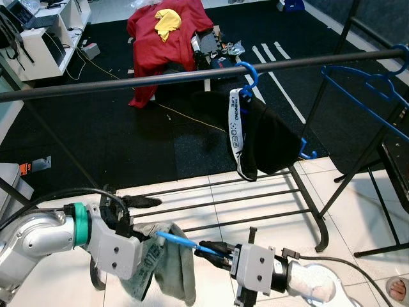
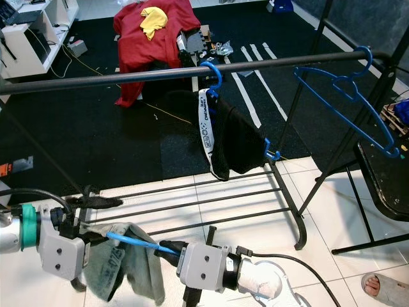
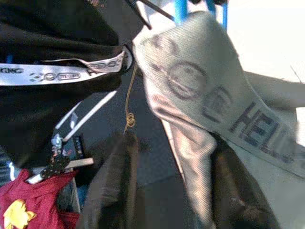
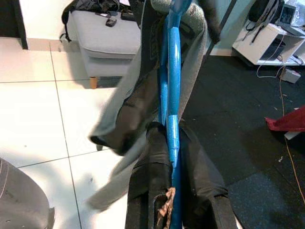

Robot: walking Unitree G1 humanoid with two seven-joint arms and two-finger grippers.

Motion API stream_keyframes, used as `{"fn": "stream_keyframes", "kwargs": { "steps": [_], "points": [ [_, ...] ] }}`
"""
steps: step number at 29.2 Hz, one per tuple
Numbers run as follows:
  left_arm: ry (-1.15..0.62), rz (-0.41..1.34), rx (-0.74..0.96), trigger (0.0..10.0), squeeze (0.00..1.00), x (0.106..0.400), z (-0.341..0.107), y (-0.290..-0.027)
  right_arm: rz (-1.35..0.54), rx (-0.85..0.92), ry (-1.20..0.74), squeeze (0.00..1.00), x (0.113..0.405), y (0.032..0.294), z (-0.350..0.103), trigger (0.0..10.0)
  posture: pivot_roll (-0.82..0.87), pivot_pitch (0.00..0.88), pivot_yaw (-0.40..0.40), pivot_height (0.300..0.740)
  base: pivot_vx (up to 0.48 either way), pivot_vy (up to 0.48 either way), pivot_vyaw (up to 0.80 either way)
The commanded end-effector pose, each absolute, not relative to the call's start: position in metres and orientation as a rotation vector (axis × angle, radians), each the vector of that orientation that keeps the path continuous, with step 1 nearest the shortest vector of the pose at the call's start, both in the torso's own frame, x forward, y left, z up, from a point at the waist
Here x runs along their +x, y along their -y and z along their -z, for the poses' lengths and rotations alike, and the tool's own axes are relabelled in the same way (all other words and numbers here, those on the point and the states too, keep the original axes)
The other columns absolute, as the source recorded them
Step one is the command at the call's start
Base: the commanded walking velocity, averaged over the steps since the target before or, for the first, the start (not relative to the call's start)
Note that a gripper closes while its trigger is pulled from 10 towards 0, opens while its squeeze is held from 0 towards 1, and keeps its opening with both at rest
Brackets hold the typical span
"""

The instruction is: Hang hanger

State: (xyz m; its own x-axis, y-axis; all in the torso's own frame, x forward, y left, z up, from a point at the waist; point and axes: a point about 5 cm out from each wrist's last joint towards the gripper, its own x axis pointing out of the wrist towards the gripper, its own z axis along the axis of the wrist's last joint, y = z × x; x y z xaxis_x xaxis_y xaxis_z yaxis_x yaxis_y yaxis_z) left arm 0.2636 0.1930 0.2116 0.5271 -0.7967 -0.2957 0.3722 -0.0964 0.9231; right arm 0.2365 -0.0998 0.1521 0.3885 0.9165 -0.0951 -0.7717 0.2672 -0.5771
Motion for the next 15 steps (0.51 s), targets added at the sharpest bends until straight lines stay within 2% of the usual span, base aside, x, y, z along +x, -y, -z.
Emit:
{"fn": "stream_keyframes", "kwargs": {
  "steps": [1,15],
  "points": [
    [0.372,1.079,1.381,0.0,0.00,0.263,-0.204,-0.198,-1.179,-0.594,0.280,0.00,0.233,0.101,-0.154,10.0,-0.19,0.183,0.149,0.740,0.000,0.000,0.00],
    [0.284,1.200,1.375,0.0,0.00,0.258,-0.188,-0.204,-1.118,-0.632,0.226,0.00,0.241,0.115,-0.149,10.0,-0.20,0.192,0.163,0.740,0.000,0.000,0.00]
  ]
}}
